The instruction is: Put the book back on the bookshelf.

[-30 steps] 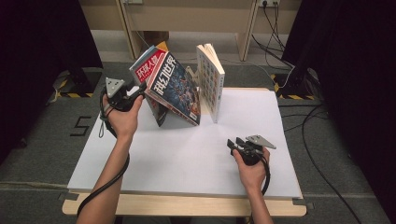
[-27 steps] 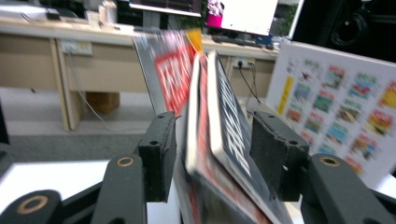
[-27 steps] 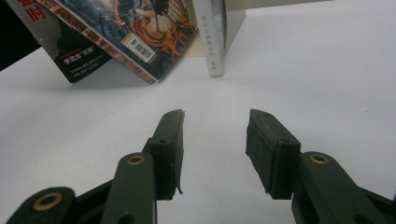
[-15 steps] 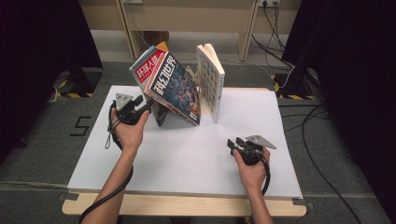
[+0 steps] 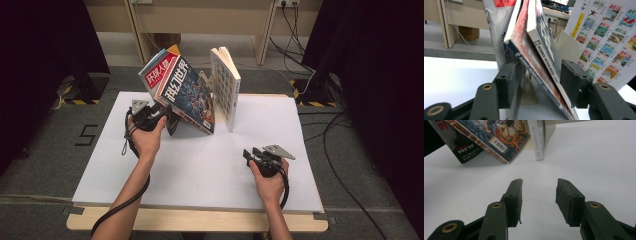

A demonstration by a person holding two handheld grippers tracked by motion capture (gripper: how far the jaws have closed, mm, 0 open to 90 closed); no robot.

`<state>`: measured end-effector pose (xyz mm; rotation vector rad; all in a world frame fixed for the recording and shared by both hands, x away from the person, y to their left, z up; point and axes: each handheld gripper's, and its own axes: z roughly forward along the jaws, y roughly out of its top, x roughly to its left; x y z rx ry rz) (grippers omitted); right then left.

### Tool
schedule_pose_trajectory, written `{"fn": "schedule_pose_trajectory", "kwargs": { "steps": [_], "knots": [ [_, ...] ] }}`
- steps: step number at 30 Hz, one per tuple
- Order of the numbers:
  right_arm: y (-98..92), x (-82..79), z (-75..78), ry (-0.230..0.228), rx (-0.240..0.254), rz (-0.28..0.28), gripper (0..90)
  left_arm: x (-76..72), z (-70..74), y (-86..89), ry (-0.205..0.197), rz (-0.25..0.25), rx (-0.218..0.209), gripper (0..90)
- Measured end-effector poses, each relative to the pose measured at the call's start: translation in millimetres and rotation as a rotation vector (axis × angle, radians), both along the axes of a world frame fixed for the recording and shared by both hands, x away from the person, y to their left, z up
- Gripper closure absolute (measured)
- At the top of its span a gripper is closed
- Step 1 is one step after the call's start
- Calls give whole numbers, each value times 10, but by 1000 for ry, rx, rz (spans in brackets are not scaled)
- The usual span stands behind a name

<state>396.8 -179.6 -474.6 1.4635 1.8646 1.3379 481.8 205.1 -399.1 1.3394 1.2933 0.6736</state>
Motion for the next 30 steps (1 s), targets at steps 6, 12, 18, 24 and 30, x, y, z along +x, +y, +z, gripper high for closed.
{"fn": "schedule_pose_trajectory", "kwargs": {
  "steps": [6, 12, 18, 24, 30],
  "knots": [
    [-9, -3, 12, -2, 1, -5, 568, 124, 5, -69, 21, -5, -25, 465],
    [-14, -7, 18, 3, 10, -7, 568, 181, 11, -98, 10, 1, -33, 527],
    [-29, -1, 15, -1, 4, -4, 568, 202, 44, -135, -11, -11, -57, 589],
    [-20, -2, 20, -3, 5, -2, 568, 225, 167, -271, -42, -35, -30, 646],
    [-42, -1, 25, -6, 10, -7, 568, 244, 229, -345, -45, -38, -20, 681]
  ]
}}
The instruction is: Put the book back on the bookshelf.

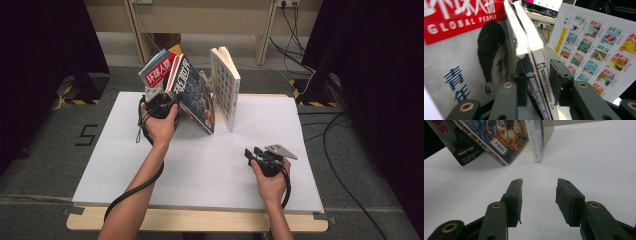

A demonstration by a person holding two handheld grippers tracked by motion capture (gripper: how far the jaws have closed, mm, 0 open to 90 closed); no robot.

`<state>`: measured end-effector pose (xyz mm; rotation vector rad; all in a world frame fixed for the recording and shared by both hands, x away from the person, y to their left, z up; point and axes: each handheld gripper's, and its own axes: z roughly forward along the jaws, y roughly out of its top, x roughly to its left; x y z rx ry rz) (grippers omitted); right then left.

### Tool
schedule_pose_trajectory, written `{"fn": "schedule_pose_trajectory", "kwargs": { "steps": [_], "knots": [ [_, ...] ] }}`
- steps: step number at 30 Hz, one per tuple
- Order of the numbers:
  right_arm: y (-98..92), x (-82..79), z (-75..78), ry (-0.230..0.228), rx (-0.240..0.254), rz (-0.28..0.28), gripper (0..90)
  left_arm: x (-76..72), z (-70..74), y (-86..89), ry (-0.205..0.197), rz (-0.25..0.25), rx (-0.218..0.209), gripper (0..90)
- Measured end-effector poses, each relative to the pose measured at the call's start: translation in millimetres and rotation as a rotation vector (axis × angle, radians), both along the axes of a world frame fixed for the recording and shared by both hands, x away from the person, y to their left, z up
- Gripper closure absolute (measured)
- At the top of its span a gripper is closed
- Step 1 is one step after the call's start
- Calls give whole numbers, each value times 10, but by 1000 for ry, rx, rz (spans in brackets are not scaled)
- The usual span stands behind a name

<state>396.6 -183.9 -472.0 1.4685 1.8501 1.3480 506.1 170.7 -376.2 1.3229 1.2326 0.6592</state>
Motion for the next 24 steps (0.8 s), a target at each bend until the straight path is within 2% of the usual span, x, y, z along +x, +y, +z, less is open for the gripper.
{"fn": "schedule_pose_trajectory", "kwargs": {
  "steps": [7, 9, 15, 16, 23, 24],
  "knots": [
    [1, -7, 7, 8, 8, -4, 568, 31, 100, -122, -10, -15, 39, 701],
    [-8, 0, 3, 1, 1, -1, 568, 49, 151, -191, -17, -25, 66, 705],
    [-12, 1, 0, 2, 3, -1, 568, 90, 240, -322, -26, -45, 103, 725],
    [-20, 0, 4, -1, 0, -2, 567, 107, 270, -375, -31, -55, 120, 728],
    [-39, -3, 7, 3, 8, -6, 568, 144, 329, -501, -43, -80, 158, 748],
    [-46, -5, 10, 3, 7, -7, 567, 168, 359, -541, -49, -83, 189, 751]
  ]
}}
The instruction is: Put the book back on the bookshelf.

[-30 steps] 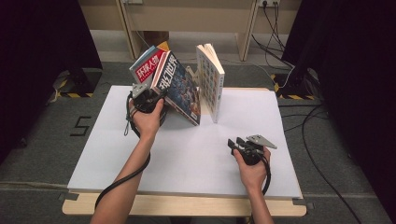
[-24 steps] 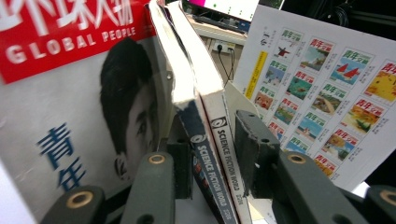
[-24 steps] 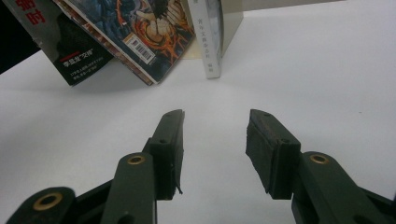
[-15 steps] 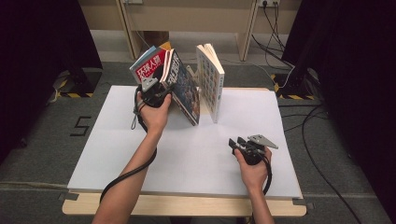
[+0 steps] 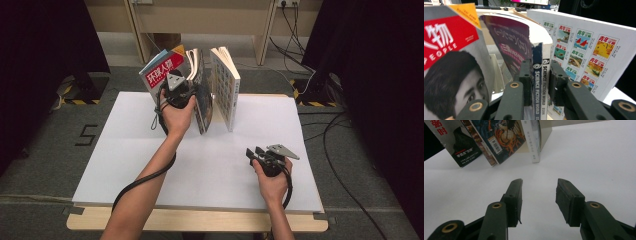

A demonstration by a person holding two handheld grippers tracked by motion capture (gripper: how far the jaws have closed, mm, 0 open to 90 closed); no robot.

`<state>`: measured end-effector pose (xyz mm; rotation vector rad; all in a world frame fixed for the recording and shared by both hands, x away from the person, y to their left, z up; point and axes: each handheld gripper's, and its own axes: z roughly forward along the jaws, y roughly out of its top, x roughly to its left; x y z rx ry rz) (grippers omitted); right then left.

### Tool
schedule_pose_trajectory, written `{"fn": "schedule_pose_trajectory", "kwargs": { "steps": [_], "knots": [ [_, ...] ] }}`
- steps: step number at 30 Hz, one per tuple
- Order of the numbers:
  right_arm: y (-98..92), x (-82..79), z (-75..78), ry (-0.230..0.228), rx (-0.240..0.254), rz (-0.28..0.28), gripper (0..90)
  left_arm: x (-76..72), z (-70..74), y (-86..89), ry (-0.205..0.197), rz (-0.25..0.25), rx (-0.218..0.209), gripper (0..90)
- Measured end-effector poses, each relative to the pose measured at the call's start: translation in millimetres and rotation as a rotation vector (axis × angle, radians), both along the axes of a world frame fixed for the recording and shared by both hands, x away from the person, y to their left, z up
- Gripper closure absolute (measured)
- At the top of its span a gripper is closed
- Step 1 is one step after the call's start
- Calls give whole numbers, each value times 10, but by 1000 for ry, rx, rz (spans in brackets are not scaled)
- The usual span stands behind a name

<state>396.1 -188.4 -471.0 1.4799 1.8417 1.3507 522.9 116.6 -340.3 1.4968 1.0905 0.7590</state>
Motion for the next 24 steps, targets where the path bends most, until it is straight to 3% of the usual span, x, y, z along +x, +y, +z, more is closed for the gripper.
{"fn": "schedule_pose_trajectory", "kwargs": {
  "steps": [2, 5, 15, 24],
  "knots": [
    [-3, 1, 0, -4, 2, -1, 568, 16, 18, -28, -7, -1, 25, 754],
    [-7, 2, -2, -3, 3, -1, 568, 14, 9, -71, -18, 7, 16, 753],
    [15, 0, -8, 0, -4, 5, 568, -24, -21, -292, -32, -31, 22, 727],
    [4, -4, -16, 8, 5, 0, 567, 7, -60, -430, -40, -48, 12, 630]
  ]
}}
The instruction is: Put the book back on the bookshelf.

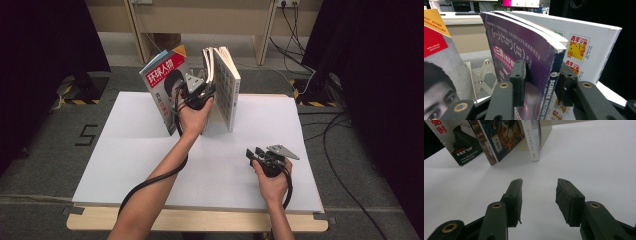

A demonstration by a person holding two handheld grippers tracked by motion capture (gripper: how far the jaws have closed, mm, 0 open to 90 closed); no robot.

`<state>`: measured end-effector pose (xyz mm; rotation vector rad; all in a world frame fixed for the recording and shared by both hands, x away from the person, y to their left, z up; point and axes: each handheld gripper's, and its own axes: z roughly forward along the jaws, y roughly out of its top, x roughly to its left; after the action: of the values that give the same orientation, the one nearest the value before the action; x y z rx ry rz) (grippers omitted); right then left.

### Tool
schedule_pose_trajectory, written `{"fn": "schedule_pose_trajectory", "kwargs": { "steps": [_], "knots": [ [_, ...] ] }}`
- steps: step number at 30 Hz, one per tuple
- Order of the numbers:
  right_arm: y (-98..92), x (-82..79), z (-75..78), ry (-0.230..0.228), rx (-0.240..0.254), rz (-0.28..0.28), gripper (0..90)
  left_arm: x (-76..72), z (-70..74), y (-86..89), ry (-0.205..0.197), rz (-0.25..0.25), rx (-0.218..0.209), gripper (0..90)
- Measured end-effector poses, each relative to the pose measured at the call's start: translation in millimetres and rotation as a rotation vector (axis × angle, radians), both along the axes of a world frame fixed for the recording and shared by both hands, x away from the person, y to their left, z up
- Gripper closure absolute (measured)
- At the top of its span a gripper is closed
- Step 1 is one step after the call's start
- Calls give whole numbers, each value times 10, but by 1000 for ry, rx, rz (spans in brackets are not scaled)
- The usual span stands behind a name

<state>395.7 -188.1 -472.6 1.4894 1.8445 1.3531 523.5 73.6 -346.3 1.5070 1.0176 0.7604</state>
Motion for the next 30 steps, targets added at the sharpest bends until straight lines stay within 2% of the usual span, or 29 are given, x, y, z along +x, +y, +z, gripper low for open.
{"fn": "schedule_pose_trajectory", "kwargs": {
  "steps": [8, 12, 21, 23, 30],
  "knots": [
    [1, 3, -7, 1, -6, 3, 567, -16, -37, -12, 5, -3, 6, 555],
    [1, 2, -8, 0, -8, 3, 566, -76, -64, 18, -1, 10, 1, 535],
    [8, -2, -5, 0, -9, 3, 564, -122, -78, 61, -4, 10, 14, 524],
    [2, 0, -7, 0, -9, 1, 564, -142, -86, 72, -11, 13, 28, 522],
    [5, -1, -7, 0, -9, 2, 564, -145, -112, 128, 8, 20, 29, 519]
  ]
}}
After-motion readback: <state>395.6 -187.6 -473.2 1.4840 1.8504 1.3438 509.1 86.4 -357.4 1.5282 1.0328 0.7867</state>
